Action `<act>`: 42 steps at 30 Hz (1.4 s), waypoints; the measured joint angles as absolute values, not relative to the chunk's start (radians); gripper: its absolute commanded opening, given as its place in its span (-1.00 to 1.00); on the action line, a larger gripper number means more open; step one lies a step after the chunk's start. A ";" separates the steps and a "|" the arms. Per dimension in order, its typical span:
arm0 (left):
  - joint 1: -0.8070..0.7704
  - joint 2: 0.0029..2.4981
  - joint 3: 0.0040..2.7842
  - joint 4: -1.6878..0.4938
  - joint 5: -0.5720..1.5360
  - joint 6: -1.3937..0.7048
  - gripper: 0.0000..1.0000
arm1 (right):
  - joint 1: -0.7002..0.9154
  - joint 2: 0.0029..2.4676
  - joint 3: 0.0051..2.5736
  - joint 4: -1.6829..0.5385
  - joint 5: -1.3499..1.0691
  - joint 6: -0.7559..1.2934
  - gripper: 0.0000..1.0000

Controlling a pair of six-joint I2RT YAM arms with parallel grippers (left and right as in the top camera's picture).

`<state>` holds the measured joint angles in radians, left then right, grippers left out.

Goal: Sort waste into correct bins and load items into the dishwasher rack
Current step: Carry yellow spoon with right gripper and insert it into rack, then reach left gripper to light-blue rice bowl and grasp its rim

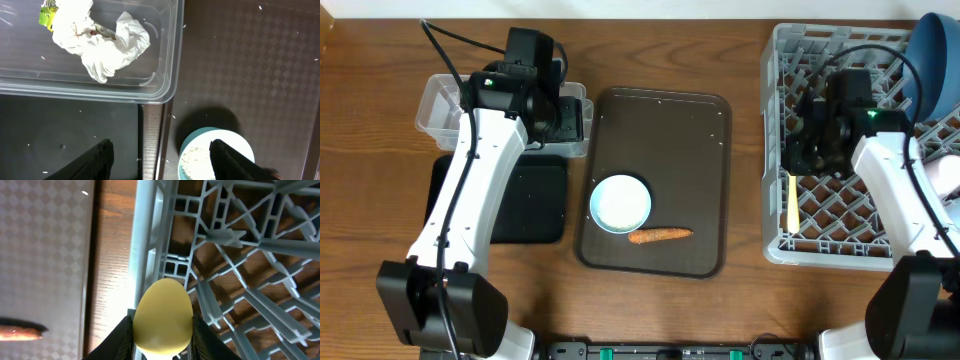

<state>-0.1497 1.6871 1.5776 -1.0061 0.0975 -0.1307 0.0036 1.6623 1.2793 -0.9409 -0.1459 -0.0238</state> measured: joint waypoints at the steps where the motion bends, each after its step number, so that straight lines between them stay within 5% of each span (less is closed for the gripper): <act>1: -0.150 1.687 1.578 -1.006 0.097 -0.131 0.28 | 0.004 1.662 1.273 -0.934 -0.145 -0.026 -0.23; 13: -0.152 1.687 1.578 -1.007 0.097 -0.131 0.28 | 0.004 1.662 1.275 -0.926 -0.141 -0.033 0.08; 20: -0.204 1.687 1.578 -1.007 0.098 -0.131 0.28 | 0.004 1.654 1.347 -0.899 -0.141 -0.023 0.55; 42: -0.564 1.842 1.443 -0.997 0.099 -0.249 0.29 | 0.004 1.643 1.361 -0.891 -0.141 -0.025 0.69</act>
<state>-0.5644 1.8420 1.4433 -0.9974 0.0986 -0.2485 0.0040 1.6432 1.3605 -0.8913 -0.1413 -0.0254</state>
